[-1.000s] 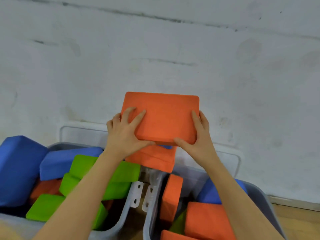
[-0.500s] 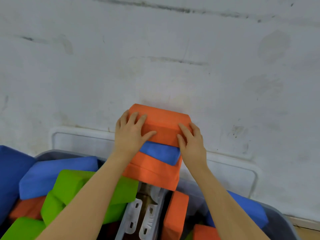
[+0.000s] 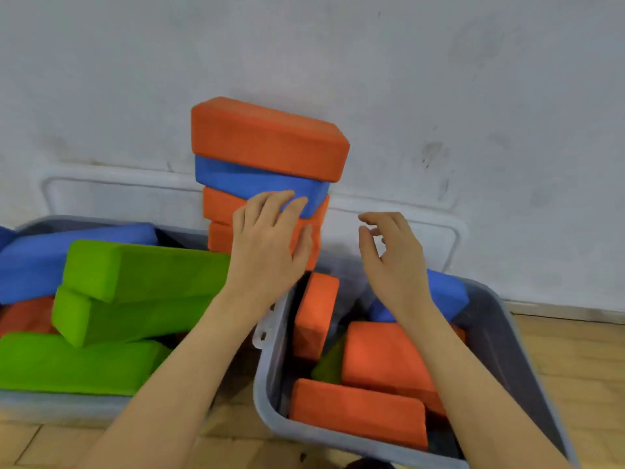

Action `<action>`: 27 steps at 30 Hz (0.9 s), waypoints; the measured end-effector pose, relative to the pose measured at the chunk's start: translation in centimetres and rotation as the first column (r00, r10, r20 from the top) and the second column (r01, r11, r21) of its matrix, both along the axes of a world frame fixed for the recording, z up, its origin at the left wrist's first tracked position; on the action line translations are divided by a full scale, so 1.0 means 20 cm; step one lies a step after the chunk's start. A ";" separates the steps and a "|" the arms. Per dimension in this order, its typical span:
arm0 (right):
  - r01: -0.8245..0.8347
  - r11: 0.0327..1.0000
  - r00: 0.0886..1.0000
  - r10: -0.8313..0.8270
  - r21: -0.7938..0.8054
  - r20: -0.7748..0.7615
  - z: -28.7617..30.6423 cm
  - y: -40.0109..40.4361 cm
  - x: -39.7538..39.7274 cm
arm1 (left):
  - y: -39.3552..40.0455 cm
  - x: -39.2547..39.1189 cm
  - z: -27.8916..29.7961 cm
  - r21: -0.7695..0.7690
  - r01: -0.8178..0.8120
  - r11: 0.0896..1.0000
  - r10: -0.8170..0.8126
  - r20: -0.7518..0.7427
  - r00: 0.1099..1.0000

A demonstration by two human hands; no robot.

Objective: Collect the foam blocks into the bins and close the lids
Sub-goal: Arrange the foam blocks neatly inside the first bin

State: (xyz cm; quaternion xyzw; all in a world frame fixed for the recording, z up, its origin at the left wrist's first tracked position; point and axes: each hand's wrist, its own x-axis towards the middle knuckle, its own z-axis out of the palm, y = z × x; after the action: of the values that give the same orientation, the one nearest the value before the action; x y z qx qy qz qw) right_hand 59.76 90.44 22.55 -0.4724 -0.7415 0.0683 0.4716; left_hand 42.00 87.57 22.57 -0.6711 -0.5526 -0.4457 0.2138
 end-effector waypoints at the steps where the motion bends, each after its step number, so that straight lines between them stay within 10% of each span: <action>1: 0.004 1.000 1.000 -0.004 -0.029 0.012 -0.07 -0.03 0.05 | -0.02 0.05 -0.07 -0.037 0.031 0.999 -0.031 -0.004 1.000; 11: 0.125 0.913 0.901 0.060 -0.389 0.429 -0.79 -0.02 0.52 | -0.02 0.36 -0.81 -0.673 0.172 0.720 -0.163 0.077 0.984; 19: 0.546 0.741 0.637 -0.062 -0.392 0.769 -1.09 0.05 0.82 | 0.21 0.70 -1.11 -0.814 0.106 0.570 -0.290 -0.078 0.954; 24: 0.562 0.690 0.663 -0.047 -0.455 0.747 -1.11 0.03 0.87 | 0.27 0.83 -1.30 -0.938 -0.084 0.336 -0.250 -0.175 0.952; 27: 0.536 0.699 0.710 -0.069 -0.474 0.701 -1.10 0.04 0.88 | 0.26 0.83 -1.36 -0.987 0.096 0.128 -0.148 0.077 0.986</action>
State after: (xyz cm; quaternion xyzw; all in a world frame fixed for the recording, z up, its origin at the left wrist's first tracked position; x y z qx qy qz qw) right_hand 77.43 91.15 0.55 -0.7219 -0.6881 0.0726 0.0029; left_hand 58.53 92.84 -4.57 -0.6977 -0.6480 0.0233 -0.3044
